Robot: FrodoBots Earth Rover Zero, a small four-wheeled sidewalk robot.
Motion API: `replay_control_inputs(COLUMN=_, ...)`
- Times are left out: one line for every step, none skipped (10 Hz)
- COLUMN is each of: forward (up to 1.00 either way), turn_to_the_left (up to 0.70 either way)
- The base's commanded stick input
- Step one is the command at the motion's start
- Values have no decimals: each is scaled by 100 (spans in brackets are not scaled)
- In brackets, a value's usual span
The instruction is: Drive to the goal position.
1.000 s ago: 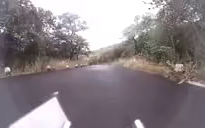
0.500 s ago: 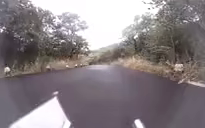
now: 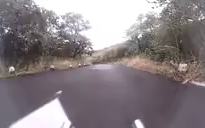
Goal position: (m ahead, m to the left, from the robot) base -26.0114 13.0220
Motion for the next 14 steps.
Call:
replay_control_inputs(forward=0, turn_to_the_left=100)
replay_control_inputs(forward=0, turn_to_the_left=100)
replay_control_inputs(forward=0, turn_to_the_left=100)
replay_control_inputs(forward=0, turn_to_the_left=100)
replay_control_inputs(forward=0, turn_to_the_left=100)
replay_control_inputs(forward=0, turn_to_the_left=100)
replay_control_inputs(forward=0, turn_to_the_left=100)
replay_control_inputs(forward=0, turn_to_the_left=100)
replay_control_inputs(forward=0, turn_to_the_left=100)
replay_control_inputs(forward=0, turn_to_the_left=100)
replay_control_inputs(forward=0, turn_to_the_left=100)
replay_control_inputs(forward=0, turn_to_the_left=100)
replay_control_inputs(forward=0, turn_to_the_left=100)
replay_control_inputs(forward=0, turn_to_the_left=100)
